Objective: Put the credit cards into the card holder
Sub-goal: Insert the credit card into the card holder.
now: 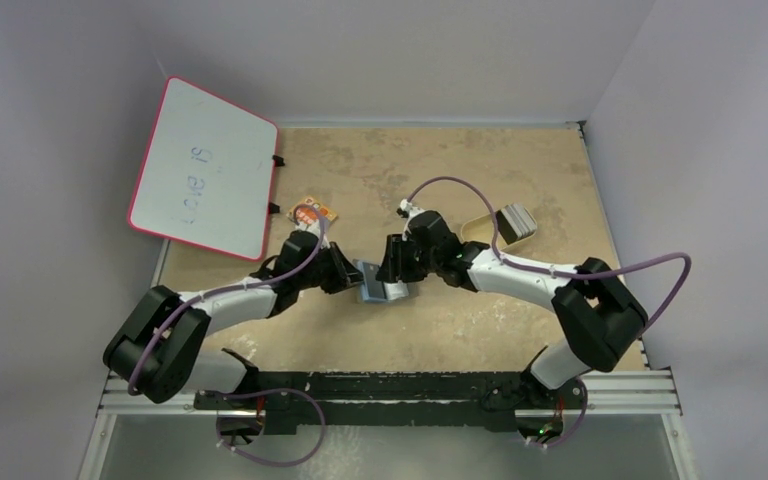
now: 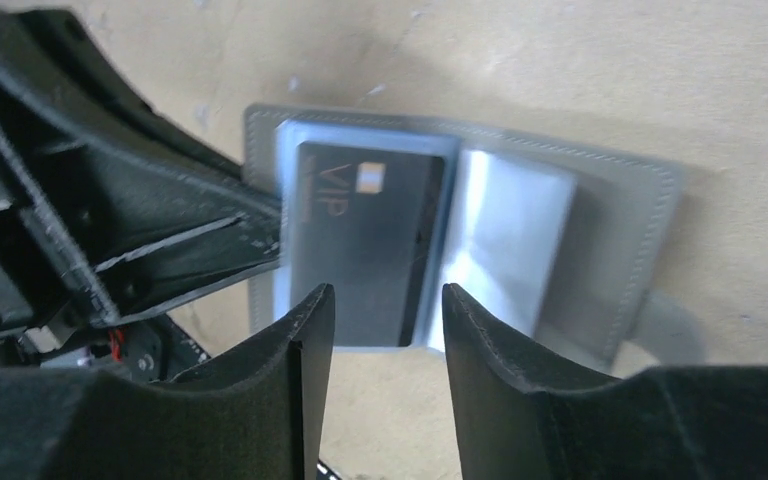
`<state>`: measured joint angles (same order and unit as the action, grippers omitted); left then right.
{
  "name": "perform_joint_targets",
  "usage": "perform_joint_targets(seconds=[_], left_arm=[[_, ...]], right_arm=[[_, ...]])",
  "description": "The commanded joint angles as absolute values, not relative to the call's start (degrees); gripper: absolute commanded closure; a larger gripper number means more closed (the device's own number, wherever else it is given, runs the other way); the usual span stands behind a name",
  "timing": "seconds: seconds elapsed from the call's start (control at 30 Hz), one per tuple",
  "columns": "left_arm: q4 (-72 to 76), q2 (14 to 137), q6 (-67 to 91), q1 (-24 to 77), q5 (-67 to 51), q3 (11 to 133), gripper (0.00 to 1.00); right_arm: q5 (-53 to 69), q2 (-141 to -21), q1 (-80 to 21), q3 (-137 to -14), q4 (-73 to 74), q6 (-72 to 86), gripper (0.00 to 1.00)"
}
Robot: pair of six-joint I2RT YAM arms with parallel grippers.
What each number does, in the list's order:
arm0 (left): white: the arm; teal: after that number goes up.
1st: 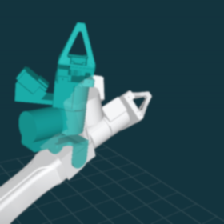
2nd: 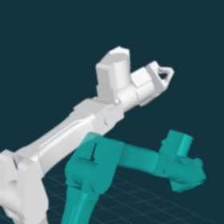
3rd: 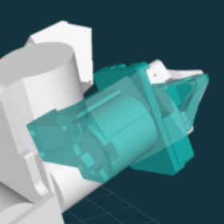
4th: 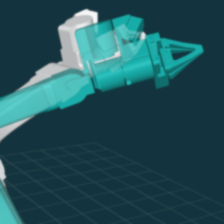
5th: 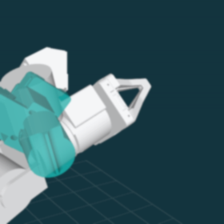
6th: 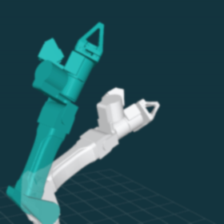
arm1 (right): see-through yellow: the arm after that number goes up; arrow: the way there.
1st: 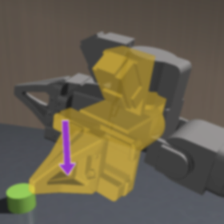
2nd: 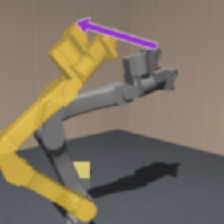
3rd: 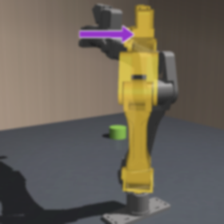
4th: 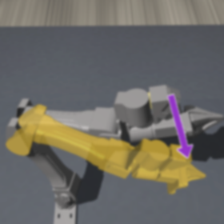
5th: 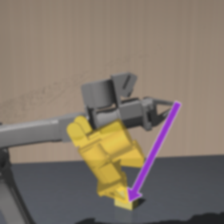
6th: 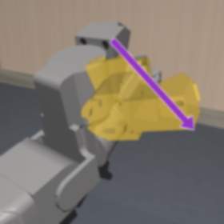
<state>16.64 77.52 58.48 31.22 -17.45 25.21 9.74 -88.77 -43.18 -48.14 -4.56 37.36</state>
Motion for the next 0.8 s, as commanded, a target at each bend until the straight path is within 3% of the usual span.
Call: perform_joint_targets(seconds=[0.0, 0.4, 0.77], left_arm=[[13.9, 76.3, 57.4, 31.5, -16.6, 29.5, 1.0], [11.6, 75.2, 57.9, 31.5, -16.9, 30.2, 1.0], [8.6, 76.1, 55.4, 31.5, -15.6, 30.6, 1.0]], right_arm=[[8.3, -87.7, -46.7, -52.3, -1.2, 37.3, 0.52], [2.3, -92.9, -51.5, -57.8, 2.9, 36.3, 0.44], [-5.7, -91.5, -51.7, -58.4, 9.3, 37.2, 0.52]])
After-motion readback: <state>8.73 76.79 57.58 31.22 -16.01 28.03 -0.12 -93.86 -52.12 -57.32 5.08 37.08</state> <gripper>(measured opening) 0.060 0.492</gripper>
